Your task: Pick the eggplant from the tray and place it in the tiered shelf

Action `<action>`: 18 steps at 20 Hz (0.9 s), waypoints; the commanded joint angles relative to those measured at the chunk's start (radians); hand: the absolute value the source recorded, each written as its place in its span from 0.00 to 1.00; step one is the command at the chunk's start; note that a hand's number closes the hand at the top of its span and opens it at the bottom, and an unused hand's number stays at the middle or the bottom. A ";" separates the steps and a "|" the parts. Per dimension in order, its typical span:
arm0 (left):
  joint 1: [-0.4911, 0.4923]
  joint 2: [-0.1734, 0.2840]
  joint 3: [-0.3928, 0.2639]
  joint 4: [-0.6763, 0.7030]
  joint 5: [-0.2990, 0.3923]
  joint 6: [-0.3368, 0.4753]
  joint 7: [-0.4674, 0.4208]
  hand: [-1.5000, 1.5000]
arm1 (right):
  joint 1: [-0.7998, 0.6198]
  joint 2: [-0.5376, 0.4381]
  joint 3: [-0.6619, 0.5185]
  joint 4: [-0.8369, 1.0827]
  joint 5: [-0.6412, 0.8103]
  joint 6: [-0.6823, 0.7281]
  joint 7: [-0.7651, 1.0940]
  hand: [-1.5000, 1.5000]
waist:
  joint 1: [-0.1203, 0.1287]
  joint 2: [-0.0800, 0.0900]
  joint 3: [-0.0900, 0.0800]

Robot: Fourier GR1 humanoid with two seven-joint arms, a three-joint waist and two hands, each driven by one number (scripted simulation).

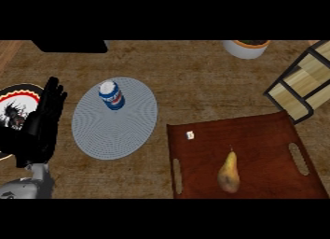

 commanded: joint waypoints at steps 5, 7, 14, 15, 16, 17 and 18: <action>-0.030 0.014 0.012 -0.025 -0.003 -0.009 0.034 0.50 | -0.275 0.096 0.077 0.220 0.089 -0.056 0.013 1.00 | 0.011 0.002 0.001; 0.049 0.002 0.007 -0.049 0.001 -0.021 -0.017 0.50 | -0.288 0.067 0.069 0.320 0.128 -0.071 -0.089 1.00 | 0.014 0.003 0.001; 0.003 0.028 0.037 0.011 0.035 -0.065 -0.023 0.50 | -0.438 0.197 0.093 0.473 0.190 -0.213 -0.115 1.00 | 0.026 0.009 0.002; -0.031 -0.005 0.014 0.005 0.006 -0.020 0.009 0.50 | -0.477 0.170 0.100 0.496 0.207 -0.193 -0.100 1.00 | 0.018 0.007 0.002; -0.050 -0.007 0.012 0.070 0.000 -0.029 -0.038 0.50 | -0.446 0.228 0.106 0.497 0.211 -0.239 -0.153 1.00 | 0.015 0.009 0.002; -0.011 0.021 0.041 0.016 0.030 -0.054 -0.027 0.50 | -0.468 0.216 0.107 0.521 0.224 -0.251 -0.171 1.00 | 0.024 0.009 0.002; -0.045 -0.001 0.027 0.040 0.016 -0.031 -0.008 0.50 | -0.500 0.197 0.110 0.542 0.233 -0.225 -0.146 1.00 | 0.016 0.007 0.002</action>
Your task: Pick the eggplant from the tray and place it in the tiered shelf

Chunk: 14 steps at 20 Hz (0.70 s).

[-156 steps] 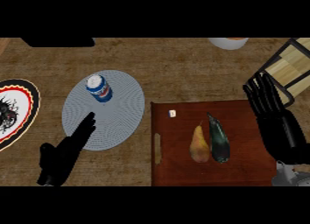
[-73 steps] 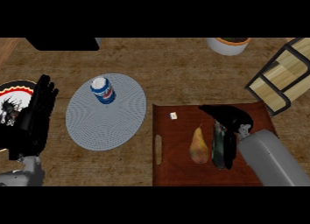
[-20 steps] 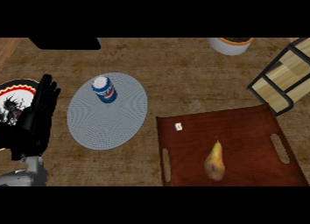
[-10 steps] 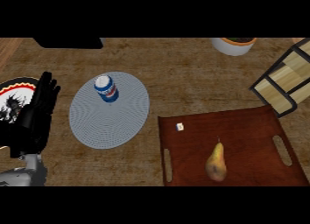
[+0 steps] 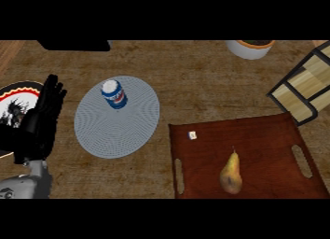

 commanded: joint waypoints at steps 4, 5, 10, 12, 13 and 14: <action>-0.009 0.020 0.028 0.033 0.023 -0.030 -0.021 0.50 | -0.057 0.069 0.010 0.147 0.062 -0.125 -0.069 1.00 | 0.014 0.008 0.002; 0.012 0.008 0.021 0.020 0.019 -0.022 -0.024 0.50 | -0.119 0.056 -0.021 0.156 0.022 -0.050 0.016 1.00 | 0.010 0.004 0.001; 0.022 0.005 0.000 -0.027 0.002 -0.017 0.008 0.50 | -0.101 0.056 -0.013 0.215 0.037 0.028 -0.005 0.00 | 0.006 0.003 0.001; 0.000 0.000 -0.013 -0.061 -0.019 0.005 0.033 0.50 | -0.105 0.086 0.002 0.226 0.057 0.007 -0.025 0.00 | 0.017 0.006 0.003; -0.043 -0.019 -0.009 0.005 -0.017 0.018 0.023 0.50 | -0.124 0.085 0.003 0.230 0.063 -0.001 -0.024 0.00 | 0.014 0.010 0.003; -0.019 -0.024 -0.024 0.002 -0.023 0.008 0.000 0.50 | -0.178 0.076 -0.004 0.236 0.057 0.025 0.034 0.00 | 0.019 0.010 0.002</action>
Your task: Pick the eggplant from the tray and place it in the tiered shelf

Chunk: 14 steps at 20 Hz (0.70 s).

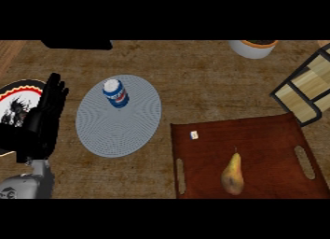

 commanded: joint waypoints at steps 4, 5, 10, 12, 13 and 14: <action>0.000 -0.006 -0.019 -0.046 -0.014 0.007 0.041 0.50 | -0.037 -0.007 -0.030 0.032 -0.023 0.092 -0.049 0.00 | 0.003 -0.002 -0.003; -0.019 0.019 0.015 0.000 0.010 -0.018 0.004 0.50 | -0.033 0.015 -0.040 0.040 -0.032 0.081 -0.066 0.00 | 0.007 0.002 -0.003; -0.004 -0.005 0.000 -0.022 -0.016 0.018 0.026 0.50 | -0.092 -0.047 -0.124 0.068 -0.114 0.191 -0.031 0.00 | 0.005 0.000 -0.003; 0.031 0.013 0.008 -0.023 0.014 -0.027 0.004 0.50 | -0.107 -0.101 -0.147 0.076 -0.136 0.218 0.014 0.00 | 0.004 -0.001 -0.004; 0.016 -0.002 0.006 0.007 0.002 -0.013 -0.026 0.50 | -0.119 -0.077 -0.149 0.081 -0.136 0.180 0.048 0.00 | 0.006 0.001 -0.004; 0.014 -0.015 -0.027 -0.064 -0.017 0.009 0.051 0.50 | -0.117 -0.147 -0.172 0.092 -0.158 0.230 0.074 0.00 | -0.001 -0.004 -0.003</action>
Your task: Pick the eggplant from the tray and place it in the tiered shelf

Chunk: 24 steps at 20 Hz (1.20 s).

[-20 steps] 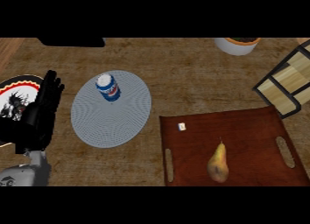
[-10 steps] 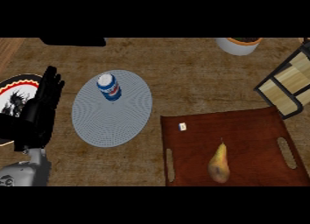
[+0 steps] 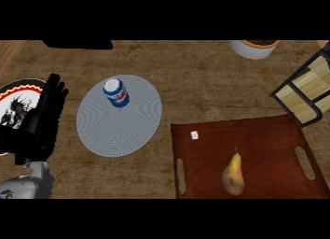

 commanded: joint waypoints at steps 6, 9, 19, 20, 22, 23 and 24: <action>-0.026 -0.021 -0.022 0.017 -0.022 0.015 -0.006 0.50 | -0.004 -0.185 -0.106 0.074 -0.094 0.065 0.159 0.00 | 0.003 0.010 0.002; -0.004 -0.011 -0.011 -0.004 -0.012 0.006 -0.012 0.50 | 0.040 -0.250 -0.110 0.083 -0.096 0.091 0.175 0.00 | 0.013 0.015 0.004; 0.001 -0.001 0.019 -0.002 0.027 -0.014 -0.023 0.50 | 0.150 -0.331 -0.136 0.071 -0.124 0.251 0.132 0.00 | 0.005 0.017 0.010; 0.010 -0.009 0.001 -0.009 0.013 -0.009 -0.011 0.50 | 0.166 -0.306 -0.136 0.062 -0.123 0.235 0.111 0.00 | 0.008 0.015 0.011; 0.019 -0.014 -0.008 -0.014 0.001 -0.001 -0.007 0.50 | 0.170 -0.313 -0.145 0.058 -0.133 0.235 0.120 0.00 | 0.013 0.016 0.012; 0.013 -0.025 -0.003 -0.002 0.001 0.010 -0.023 0.50 | 0.191 -0.328 -0.152 0.052 -0.141 0.287 0.087 0.00 | -0.011 0.013 0.012; 0.009 -0.012 0.008 0.002 0.002 0.006 -0.021 0.50 | 0.176 -0.340 -0.157 0.050 -0.146 0.284 0.121 0.00 | 0.000 0.015 0.011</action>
